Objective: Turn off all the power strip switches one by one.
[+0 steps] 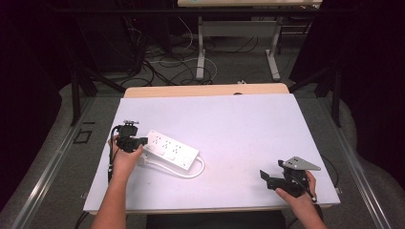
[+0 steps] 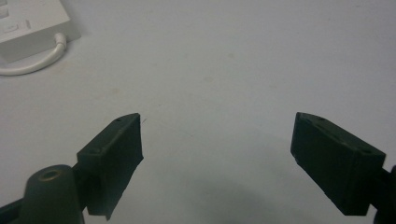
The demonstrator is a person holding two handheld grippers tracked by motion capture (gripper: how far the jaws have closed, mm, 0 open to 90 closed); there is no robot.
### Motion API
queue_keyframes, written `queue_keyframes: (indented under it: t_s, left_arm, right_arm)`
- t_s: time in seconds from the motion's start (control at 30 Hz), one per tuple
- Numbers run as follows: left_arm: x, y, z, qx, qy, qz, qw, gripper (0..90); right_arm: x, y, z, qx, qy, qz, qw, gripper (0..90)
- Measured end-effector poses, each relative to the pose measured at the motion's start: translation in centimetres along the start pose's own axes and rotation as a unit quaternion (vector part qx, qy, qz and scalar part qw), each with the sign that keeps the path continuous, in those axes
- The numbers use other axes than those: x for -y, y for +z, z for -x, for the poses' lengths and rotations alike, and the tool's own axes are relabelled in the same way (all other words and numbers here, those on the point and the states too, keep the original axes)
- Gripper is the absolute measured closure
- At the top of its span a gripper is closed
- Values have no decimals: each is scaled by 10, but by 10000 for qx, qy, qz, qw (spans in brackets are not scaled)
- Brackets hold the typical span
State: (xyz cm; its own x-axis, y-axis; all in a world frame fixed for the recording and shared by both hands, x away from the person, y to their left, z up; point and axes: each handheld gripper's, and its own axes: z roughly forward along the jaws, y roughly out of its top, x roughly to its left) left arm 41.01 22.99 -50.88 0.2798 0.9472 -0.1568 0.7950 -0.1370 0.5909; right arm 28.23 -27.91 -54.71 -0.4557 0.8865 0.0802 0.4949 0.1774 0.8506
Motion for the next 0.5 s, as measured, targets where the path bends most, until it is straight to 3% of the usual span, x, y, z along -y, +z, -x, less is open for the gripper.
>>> queue_keyframes:
  t_s: [0.23, 0.33, 0.5]
  left_arm:
    - [3, 4, 0, -31, 20, -17, 10000, 900]
    - [4, 4, -2, 4, -3, -178, 9998, 900]
    - [5, 6, -2, -8, -50, -123, 9999, 900]
  right_arm:
    - [0, 0, 0, 26, 24, 19, 10000, 161]
    - [0, 0, 0, 26, 20, 22, 10000, 161]
    - [0, 0, 0, -8, 14, 0, 10000, 161]
